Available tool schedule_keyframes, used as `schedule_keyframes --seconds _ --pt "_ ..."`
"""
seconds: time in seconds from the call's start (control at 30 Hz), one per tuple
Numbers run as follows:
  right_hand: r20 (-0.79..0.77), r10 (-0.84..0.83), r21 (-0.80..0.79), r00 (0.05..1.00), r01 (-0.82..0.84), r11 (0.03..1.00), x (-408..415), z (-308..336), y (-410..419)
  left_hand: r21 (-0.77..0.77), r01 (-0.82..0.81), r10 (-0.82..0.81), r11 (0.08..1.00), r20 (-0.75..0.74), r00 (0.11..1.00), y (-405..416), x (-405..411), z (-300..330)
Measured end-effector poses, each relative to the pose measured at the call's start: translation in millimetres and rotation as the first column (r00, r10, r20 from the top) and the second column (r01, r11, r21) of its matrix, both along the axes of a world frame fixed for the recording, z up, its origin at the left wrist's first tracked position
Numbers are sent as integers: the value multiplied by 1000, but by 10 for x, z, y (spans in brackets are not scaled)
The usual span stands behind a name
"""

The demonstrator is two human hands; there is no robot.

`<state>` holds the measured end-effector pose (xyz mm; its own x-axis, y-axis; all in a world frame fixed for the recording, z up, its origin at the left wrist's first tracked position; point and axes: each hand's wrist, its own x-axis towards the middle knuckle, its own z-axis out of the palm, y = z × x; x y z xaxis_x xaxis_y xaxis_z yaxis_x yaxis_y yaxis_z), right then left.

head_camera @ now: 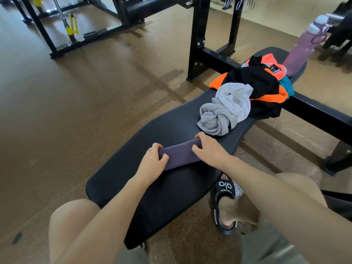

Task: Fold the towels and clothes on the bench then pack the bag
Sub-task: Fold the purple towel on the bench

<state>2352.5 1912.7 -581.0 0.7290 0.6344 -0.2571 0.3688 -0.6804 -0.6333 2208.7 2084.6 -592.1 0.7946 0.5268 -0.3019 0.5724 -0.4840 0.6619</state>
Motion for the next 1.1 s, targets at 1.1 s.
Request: schedule_keyframes --seconds 1.1 --pt "-37 248 79 968 -245 966 -309 1136 -1289 308 597 -653 740 118 748 -1098 197 1535"
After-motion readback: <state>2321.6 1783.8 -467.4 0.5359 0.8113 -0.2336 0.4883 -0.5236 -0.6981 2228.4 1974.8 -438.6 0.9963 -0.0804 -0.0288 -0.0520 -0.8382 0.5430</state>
